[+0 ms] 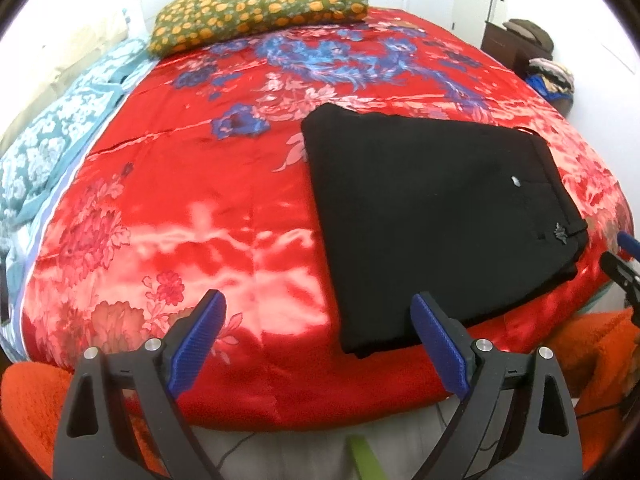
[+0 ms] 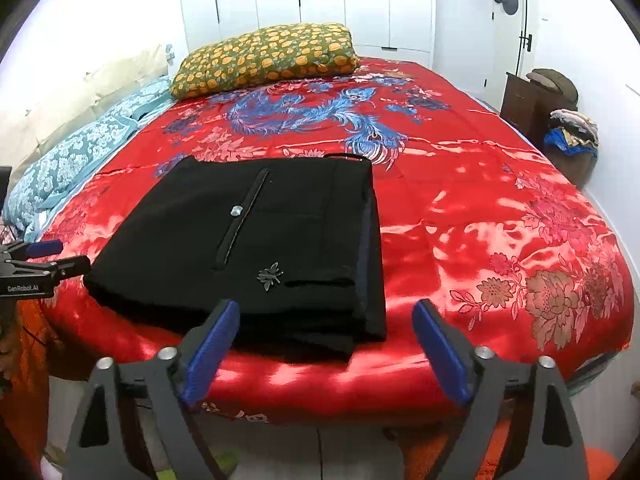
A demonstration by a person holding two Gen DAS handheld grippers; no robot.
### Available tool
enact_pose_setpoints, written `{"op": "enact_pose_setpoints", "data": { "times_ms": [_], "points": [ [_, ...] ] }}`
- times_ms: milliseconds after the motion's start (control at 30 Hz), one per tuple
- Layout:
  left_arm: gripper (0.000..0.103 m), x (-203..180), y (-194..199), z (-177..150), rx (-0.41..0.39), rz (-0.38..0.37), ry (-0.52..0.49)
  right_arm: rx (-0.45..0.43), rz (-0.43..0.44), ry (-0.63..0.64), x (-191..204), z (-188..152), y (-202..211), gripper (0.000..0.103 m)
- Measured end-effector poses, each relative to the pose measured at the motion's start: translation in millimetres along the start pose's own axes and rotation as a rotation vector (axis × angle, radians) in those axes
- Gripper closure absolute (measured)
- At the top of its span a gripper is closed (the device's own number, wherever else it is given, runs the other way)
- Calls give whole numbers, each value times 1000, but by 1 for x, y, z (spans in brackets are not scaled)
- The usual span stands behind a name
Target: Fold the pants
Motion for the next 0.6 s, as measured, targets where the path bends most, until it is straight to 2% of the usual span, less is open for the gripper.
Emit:
{"op": "enact_pose_setpoints", "data": {
  "times_ms": [233,300,367,500,600],
  "points": [
    [8,26,-9,-1,27,-7,68,-25,20,-53,-16,6,5,9],
    [8,37,-13,0,35,-11,102,-36,35,-105,-31,9,6,3],
    [8,47,-18,2,48,-39,147,-53,70,-173,-45,12,9,2],
    [8,52,-33,10,90,-162,191,-13,193,-284,-66,19,-3,0],
    [8,45,-56,20,157,-301,203,79,311,-315,-71,26,-30,0]
  ]
}}
Point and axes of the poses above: each gripper's, at about its wrist camera, not at the fingertips, and y roughly against the way its jaws point, x to its left, z to its top, the point moved 6 cm from there along -y, roughly the way its jaws point, and after that the axes turned 5 degrees about -y, right-handed, at the moved point
